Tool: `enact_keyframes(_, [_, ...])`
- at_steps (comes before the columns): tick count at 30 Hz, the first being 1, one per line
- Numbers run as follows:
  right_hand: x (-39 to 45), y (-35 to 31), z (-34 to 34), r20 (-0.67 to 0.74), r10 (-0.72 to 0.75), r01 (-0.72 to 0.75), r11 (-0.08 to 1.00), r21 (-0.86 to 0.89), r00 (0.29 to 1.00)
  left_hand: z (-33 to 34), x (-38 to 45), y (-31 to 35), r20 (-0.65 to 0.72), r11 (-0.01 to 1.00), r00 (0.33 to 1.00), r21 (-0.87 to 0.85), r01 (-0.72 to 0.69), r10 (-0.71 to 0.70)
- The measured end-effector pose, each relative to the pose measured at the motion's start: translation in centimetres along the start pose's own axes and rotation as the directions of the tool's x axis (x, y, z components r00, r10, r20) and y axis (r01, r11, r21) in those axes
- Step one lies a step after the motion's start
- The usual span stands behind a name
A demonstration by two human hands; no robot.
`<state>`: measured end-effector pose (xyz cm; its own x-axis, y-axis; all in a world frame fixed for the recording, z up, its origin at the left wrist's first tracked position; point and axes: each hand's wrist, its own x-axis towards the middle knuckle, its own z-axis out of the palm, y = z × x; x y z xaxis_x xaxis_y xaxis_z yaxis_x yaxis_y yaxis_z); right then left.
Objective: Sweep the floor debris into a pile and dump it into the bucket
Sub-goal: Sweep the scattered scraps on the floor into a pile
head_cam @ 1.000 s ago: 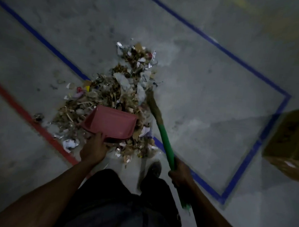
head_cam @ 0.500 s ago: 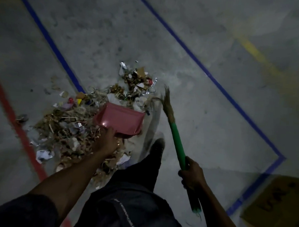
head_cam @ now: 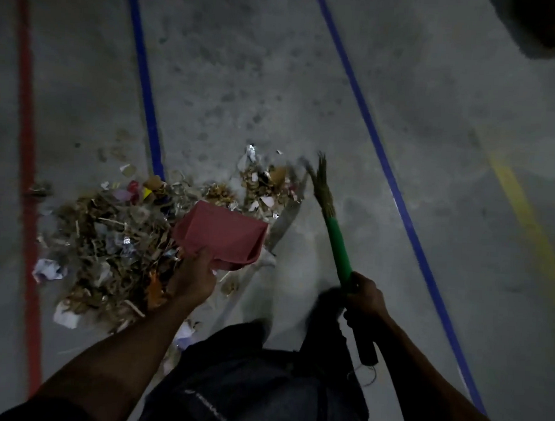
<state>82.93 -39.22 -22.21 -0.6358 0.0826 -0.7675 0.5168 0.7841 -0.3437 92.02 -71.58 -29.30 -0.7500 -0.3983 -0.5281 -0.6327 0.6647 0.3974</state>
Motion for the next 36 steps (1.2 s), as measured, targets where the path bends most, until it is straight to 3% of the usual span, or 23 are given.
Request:
enact_keyframes(3, [5.3,-2.4,-4.1,0.027,-0.010,0.009,0.999,0.041,1.000,2.7,2.9,0.5,-0.027,0.995,0.995,0.002,0.097,-0.097])
enact_keyframes(9, [17.1,-7.0,-10.9,0.149,-0.002,-0.003,1.000,0.028,0.989,2.1,5.2,10.8,-0.083,0.952,0.949,-0.043,0.302,-0.305])
enact_keyframes(14, [24.3,-9.8,-12.8,0.235,0.067,-0.021,0.982,-0.190,0.970,3.3,6.9,15.5,-0.120,0.882,0.875,-0.113,0.458,-0.470])
enact_keyframes(18, [26.5,-10.7,-10.2,0.335,-0.101,0.255,0.853,-0.455,0.937,4.3,7.5,16.5,-0.109,0.806,0.807,-0.218,0.550,-0.580])
enact_keyframes(24, [27.8,-14.4,-5.1,0.437,-0.189,0.439,0.677,-0.591,0.879,5.6,6.6,17.1,-0.146,0.694,0.690,-0.317,0.647,-0.709])
enact_keyframes(28, [27.7,-16.0,-2.0,0.525,-0.221,0.556,0.514,-0.653,0.822,6.7,5.7,16.6,-0.174,0.679,0.662,-0.308,0.667,-0.729])
enact_keyframes(32, [26.9,-17.7,1.5,0.627,-0.260,0.673,0.399,-0.623,0.734,6.9,5.1,16.3,-0.180,0.717,0.704,-0.321,0.618,-0.687])
enact_keyframes(34, [26.2,-18.2,2.4,0.663,-0.288,0.722,0.321,-0.613,0.691,7.1,4.7,16.0,-0.190,0.644,0.622,-0.349,0.681,-0.760])
enact_keyframes(36, [25.5,-18.2,2.0,0.672,-0.306,0.738,0.257,-0.624,0.675,7.4,3.7,15.7,-0.209,0.650,0.619,-0.340,0.680,-0.757])
